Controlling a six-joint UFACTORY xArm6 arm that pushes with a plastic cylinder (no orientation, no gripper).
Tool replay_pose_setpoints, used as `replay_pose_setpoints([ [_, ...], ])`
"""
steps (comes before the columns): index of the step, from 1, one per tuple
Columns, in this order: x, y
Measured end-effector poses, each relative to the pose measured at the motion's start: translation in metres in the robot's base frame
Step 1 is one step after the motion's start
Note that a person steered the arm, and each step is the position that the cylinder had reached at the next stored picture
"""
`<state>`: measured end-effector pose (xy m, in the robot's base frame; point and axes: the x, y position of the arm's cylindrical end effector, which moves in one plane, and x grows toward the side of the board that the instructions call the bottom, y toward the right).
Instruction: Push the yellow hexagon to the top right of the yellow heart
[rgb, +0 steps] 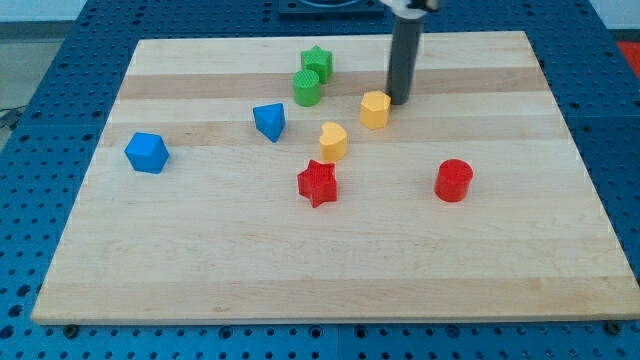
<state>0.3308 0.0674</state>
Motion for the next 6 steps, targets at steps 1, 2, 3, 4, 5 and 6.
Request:
replay_pose_setpoints([
  [1,0.010,-0.044],
  [2,0.013,-0.071],
  [3,0.014,-0.086],
  [4,0.017,-0.104],
  [5,0.030,-0.123],
  [6,0.054,-0.124],
])
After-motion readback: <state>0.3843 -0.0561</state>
